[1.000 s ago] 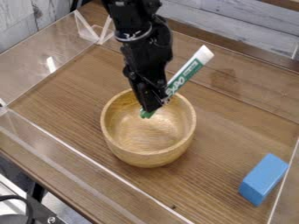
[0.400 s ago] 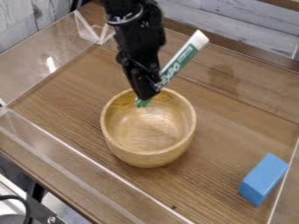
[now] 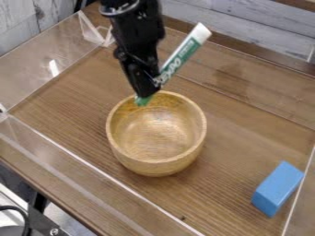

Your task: Remove the green marker from inside the brown bowl and put it on the table

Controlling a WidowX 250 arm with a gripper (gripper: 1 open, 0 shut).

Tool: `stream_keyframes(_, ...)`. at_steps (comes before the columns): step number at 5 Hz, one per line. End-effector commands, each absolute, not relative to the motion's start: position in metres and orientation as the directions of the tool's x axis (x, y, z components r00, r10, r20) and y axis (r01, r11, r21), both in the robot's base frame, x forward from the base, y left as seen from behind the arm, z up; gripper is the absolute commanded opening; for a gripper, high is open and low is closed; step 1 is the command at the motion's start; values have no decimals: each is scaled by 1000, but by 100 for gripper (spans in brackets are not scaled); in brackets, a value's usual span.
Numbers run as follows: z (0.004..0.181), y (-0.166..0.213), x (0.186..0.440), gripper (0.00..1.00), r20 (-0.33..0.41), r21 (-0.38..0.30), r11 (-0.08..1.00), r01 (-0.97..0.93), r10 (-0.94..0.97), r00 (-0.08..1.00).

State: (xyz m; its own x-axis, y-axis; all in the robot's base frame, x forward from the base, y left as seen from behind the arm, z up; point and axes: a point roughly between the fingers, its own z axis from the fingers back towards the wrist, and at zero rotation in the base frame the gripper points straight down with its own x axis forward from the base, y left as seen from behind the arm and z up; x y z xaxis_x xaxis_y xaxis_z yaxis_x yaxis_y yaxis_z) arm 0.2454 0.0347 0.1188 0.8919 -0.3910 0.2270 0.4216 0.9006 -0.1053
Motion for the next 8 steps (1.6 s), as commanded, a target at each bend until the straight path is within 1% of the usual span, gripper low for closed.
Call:
stream_keyframes(1, 139, 46, 253, 0, 286, -64, 909, 411, -378, 880)
stream_keyframes(3, 138, 49, 251, 0, 292, -67, 908, 414, -378, 878)
stream_keyframes(6, 132, 87, 270, 0, 282, -41, 933, 358, -333, 900)
stream_keyframes(8, 118, 106, 288, 0, 279, -17, 936, 351, -332, 901)
